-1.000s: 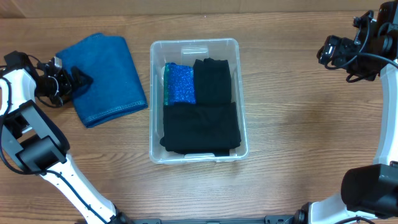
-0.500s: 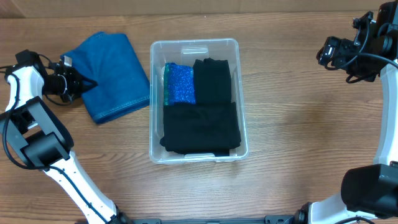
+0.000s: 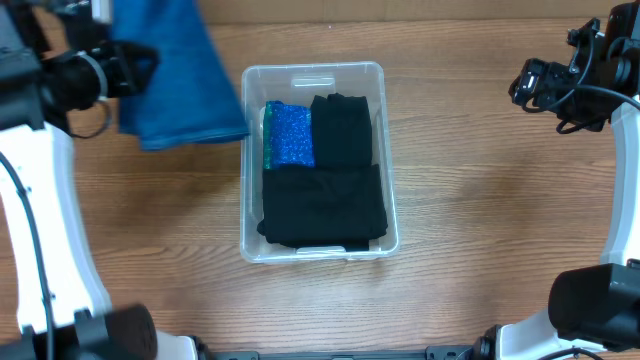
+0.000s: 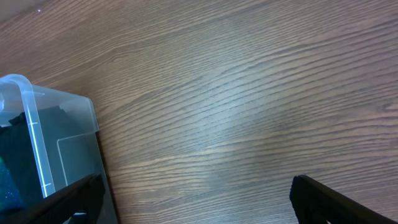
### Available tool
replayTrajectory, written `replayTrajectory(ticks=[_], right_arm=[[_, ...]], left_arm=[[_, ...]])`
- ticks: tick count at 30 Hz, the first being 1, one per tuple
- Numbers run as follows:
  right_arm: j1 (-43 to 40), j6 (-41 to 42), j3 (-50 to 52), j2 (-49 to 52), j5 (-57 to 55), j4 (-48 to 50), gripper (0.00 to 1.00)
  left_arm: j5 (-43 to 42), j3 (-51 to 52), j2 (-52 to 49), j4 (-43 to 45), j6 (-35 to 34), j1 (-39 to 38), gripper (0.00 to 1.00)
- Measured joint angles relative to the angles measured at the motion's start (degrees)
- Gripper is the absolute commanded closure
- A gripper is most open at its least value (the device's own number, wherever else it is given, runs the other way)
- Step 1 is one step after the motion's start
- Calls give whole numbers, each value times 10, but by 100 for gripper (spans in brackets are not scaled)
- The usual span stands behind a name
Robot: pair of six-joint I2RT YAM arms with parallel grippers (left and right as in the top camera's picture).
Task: Pack container
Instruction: 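Lay the teal towel over the bin contents and tuck it in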
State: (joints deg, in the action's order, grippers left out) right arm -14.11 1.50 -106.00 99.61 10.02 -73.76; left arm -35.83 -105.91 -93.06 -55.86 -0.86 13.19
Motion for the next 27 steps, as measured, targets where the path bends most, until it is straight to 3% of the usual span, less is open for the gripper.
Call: replayTrajectory(ticks=[3, 7, 14, 20, 27], right_arm=[[0, 0, 0, 0, 0, 0, 0], [0, 0, 0, 0, 0, 0, 0], [0, 0, 0, 0, 0, -5, 0], [0, 0, 0, 0, 0, -5, 0], [0, 0, 0, 0, 0, -4, 0]], left_arm=[[1, 0, 22, -6, -41, -90, 96], [56, 2, 15, -14, -150, -229, 96], [147, 66, -21, 79, -302, -374, 96], [165, 142, -34, 87, -349, -394, 96], [208, 155, -34, 56, -328, -391, 96]])
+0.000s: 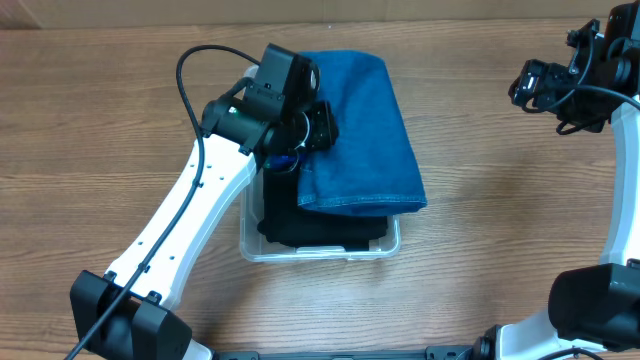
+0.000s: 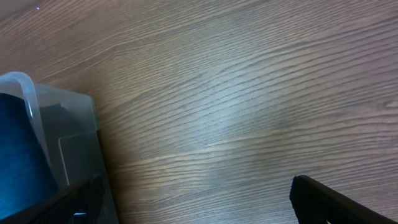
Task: Pack container
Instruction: 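Lay the teal towel over the bin contents and tuck it in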
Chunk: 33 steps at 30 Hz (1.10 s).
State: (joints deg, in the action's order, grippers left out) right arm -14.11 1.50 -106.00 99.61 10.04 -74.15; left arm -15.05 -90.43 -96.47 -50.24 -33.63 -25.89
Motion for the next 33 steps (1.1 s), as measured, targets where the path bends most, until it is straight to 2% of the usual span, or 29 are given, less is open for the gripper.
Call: replayTrajectory(ticks=[2, 6, 7, 9, 13, 14, 15, 17, 18, 21, 24, 28, 29, 31, 32, 33], right_arm=[[0, 0, 0, 0, 0, 0, 0], [0, 0, 0, 0, 0, 0, 0], [0, 0, 0, 0, 0, 0, 0], [0, 0, 0, 0, 0, 0, 0], [0, 0, 0, 0, 0, 0, 0], [0, 0, 0, 0, 0, -1, 0], [0, 0, 0, 0, 0, 0, 0], [0, 0, 0, 0, 0, -1, 0], [0, 0, 0, 0, 0, -1, 0], [0, 0, 0, 0, 0, -2, 0], [0, 0, 0, 0, 0, -2, 0], [0, 0, 0, 0, 0, -2, 0], [0, 0, 0, 0, 0, -2, 0], [0, 0, 0, 0, 0, -2, 0], [0, 0, 0, 0, 0, -2, 0], [0, 0, 0, 0, 0, -2, 0]], left_arm=[[24, 1, 0, -22, 19, 0, 95], [83, 2, 0, -62, 58, 5, 84], [92, 3, 0, -64, 72, 9, 83], [110, 5, -1, -67, 104, 17, 75], [127, 8, -11, -66, 148, 21, 76], [128, 8, -17, -65, 153, 21, 71], [128, 8, -23, -65, 159, 21, 61], [125, 8, -49, -63, 174, 25, 54], [124, 8, -57, -63, 178, 28, 44], [123, 8, -70, -63, 193, 31, 43], [148, 0, -70, -88, 204, 35, 43], [249, -73, -63, -149, 208, 67, 45], [271, -94, -59, -153, 208, 76, 50], [306, -144, -43, -137, 210, 95, 68], [311, -158, -33, -126, 210, 100, 86], [310, -168, -23, -114, 212, 102, 95]])
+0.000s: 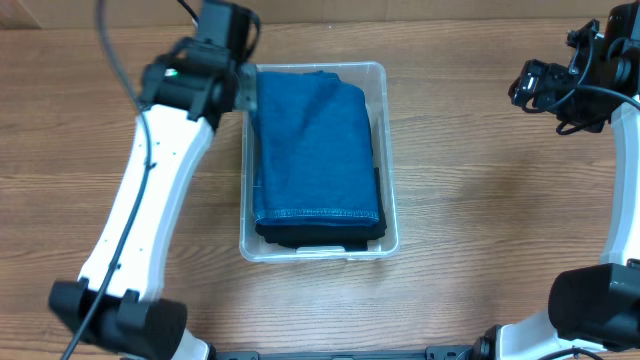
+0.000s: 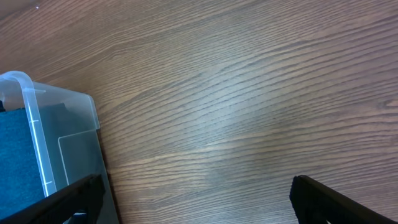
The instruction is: Pack container
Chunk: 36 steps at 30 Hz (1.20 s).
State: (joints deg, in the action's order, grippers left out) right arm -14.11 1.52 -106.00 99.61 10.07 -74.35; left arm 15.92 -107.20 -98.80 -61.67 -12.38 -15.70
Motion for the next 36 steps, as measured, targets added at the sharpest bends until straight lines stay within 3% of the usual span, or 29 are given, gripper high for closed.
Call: replayTrajectory(ticks=[6, 11, 19, 27, 28, 29, 31, 32, 36], right_arm=[[0, 0, 0, 0, 0, 0, 0], [0, 0, 0, 0, 0, 0, 0], [0, 0, 0, 0, 0, 0, 0], [0, 0, 0, 0, 0, 0, 0], [0, 0, 0, 0, 0, 0, 0], [0, 0, 0, 0, 0, 0, 0], [0, 0, 0, 0, 0, 0, 0], [2, 0, 0, 0, -1, 0, 0], [28, -5, 0, 0, -4, 16, 0]], left_arm=[[-90, -12, -8, 21, 9, -13, 96], [-138, -12, -107, 3, 10, -32, 95], [-166, -21, -275, -97, 10, -30, 96], [-181, -71, -268, -144, 16, -18, 95], [-178, -82, -256, -150, 21, -18, 86], [-171, -98, -235, -150, 24, -15, 56], [-154, -123, -174, -141, 35, -11, 23], [-144, -133, -137, -131, 36, -4, 0], [-126, -163, -8, -119, 36, 53, 0]])
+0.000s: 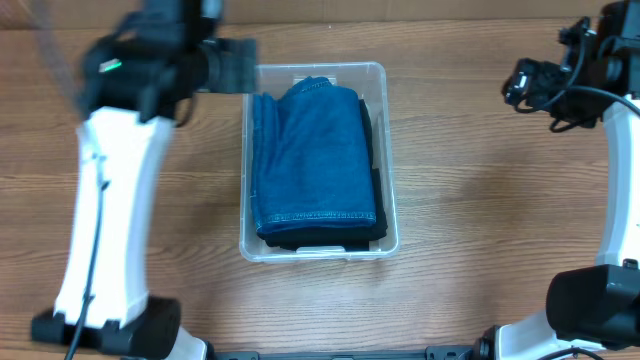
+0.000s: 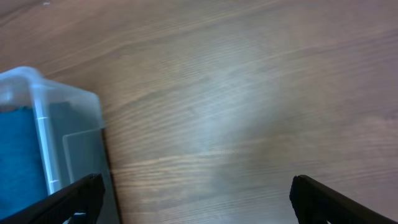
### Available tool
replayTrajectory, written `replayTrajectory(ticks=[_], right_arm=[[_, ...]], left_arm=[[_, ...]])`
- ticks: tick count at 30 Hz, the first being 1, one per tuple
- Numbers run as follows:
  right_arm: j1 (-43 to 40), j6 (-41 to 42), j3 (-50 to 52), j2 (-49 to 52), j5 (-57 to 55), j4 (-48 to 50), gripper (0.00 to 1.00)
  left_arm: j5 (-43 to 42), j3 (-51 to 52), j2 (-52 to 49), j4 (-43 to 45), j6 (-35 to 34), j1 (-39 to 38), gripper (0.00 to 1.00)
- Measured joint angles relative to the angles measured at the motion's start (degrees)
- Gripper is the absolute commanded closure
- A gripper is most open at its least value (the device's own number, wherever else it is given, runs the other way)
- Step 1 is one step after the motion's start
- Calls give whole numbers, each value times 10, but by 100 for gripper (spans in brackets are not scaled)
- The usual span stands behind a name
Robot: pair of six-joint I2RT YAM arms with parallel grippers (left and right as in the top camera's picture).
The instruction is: Pack container
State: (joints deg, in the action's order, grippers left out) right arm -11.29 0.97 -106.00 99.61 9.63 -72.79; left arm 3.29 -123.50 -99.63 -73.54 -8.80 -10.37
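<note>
A clear plastic container (image 1: 243, 238) stands mid-table. A folded blue cloth (image 1: 315, 150) lies inside it and covers most of the contents. Black clothing (image 1: 322, 240) shows under the cloth's near edge. My left gripper (image 1: 232, 68) is a blurred dark block just outside the container's far left corner, apart from the cloth, and its jaws cannot be made out. My right gripper (image 1: 525, 80) hangs high at the far right. In the right wrist view it (image 2: 196, 208) is wide open over bare wood, with the container's corner (image 2: 68, 118) and blue cloth (image 2: 18, 155) at the left.
The wooden table (image 1: 500, 220) runs all round the container. The white left arm (image 1: 110, 200) reaches from the near left edge to the far left. The right arm (image 1: 620, 180) stands along the right edge.
My left gripper was at the cloth's far left edge inside the container and is now outside the container's far left corner. The cloth lies free, bunched slightly at its far end. The right wrist view shifted slightly.
First my left gripper held the blue cloth over the table left of the container, which showed black clothing and a sparkly blue item. Then the cloth hung over the container. Then it lay flat inside, and now the left gripper is off it.
</note>
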Motion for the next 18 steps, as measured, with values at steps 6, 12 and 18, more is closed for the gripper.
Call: replayTrajectory(ticks=[6, 12, 18], right_arm=[[66, 0, 1, 0, 0, 109, 0], [65, 14, 1, 0, 21, 63, 0], [64, 19, 8, -73, 3, 36, 0]], left_arm=[[9, 5, -13, -13, -41, 134, 0], [7, 13, -44, -42, -42, 175, 0], [-10, 29, -20, -72, -13, 175, 0]])
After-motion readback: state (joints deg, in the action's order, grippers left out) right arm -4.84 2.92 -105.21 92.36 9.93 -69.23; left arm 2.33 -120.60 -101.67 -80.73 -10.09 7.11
